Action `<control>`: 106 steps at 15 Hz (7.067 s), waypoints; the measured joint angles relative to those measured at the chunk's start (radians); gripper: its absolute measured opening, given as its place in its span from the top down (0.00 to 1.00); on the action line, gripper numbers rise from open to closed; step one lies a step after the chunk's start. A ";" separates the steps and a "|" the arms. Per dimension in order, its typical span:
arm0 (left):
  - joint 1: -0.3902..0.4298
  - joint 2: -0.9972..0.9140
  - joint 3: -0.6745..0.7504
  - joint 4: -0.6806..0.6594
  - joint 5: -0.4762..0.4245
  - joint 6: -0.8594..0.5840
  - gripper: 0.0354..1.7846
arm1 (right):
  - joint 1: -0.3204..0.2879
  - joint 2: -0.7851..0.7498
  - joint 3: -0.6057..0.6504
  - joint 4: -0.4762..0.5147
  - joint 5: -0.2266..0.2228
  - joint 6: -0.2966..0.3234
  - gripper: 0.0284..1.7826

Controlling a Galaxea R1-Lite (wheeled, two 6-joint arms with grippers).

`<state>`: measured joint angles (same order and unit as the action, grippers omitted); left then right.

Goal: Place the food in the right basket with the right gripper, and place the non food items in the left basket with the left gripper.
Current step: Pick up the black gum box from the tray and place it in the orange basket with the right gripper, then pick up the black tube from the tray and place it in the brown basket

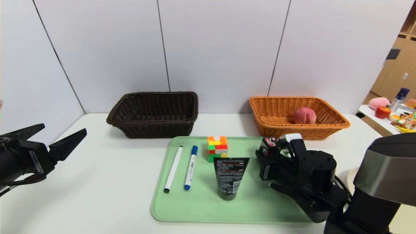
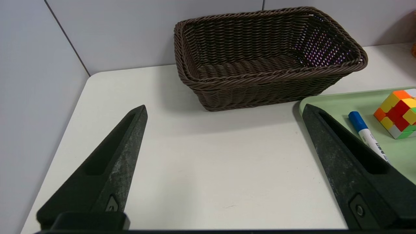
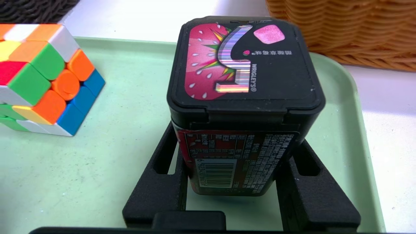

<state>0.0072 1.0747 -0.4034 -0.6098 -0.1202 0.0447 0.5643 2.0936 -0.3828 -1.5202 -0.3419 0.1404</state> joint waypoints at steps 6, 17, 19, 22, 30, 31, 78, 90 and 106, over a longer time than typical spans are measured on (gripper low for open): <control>0.000 0.004 0.000 0.000 -0.001 0.000 0.06 | 0.031 -0.171 0.036 -0.001 0.017 -0.112 0.60; -0.001 0.007 -0.001 0.000 -0.003 -0.005 0.06 | -0.158 -0.401 -0.423 0.482 0.121 -0.199 0.60; -0.001 0.007 -0.001 0.000 -0.003 -0.006 0.06 | -0.206 -0.384 -0.549 0.641 0.147 -0.196 0.60; -0.001 0.006 0.000 0.000 -0.003 -0.007 0.06 | -0.254 -0.333 -0.687 0.873 0.158 -0.189 0.60; -0.001 0.009 0.007 0.000 -0.004 -0.006 0.06 | -0.329 -0.171 -0.986 1.287 0.201 -0.136 0.60; -0.001 0.010 0.008 0.000 -0.005 -0.007 0.06 | -0.334 -0.146 -1.018 1.318 0.203 -0.132 0.60; 0.000 0.054 0.005 -0.009 0.003 -0.006 0.06 | -0.360 0.005 -1.200 1.469 0.155 -0.097 0.15; -0.001 0.039 0.006 -0.009 0.005 -0.043 0.06 | -0.338 -0.721 -0.487 1.185 0.155 -0.137 0.06; -0.004 0.026 0.042 -0.010 0.002 -0.091 0.06 | -0.383 -1.117 0.029 1.094 0.441 -0.136 0.05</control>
<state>0.0036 1.1011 -0.3613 -0.6196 -0.1183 -0.0466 0.1813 0.9766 -0.3540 -0.4266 0.0994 0.0047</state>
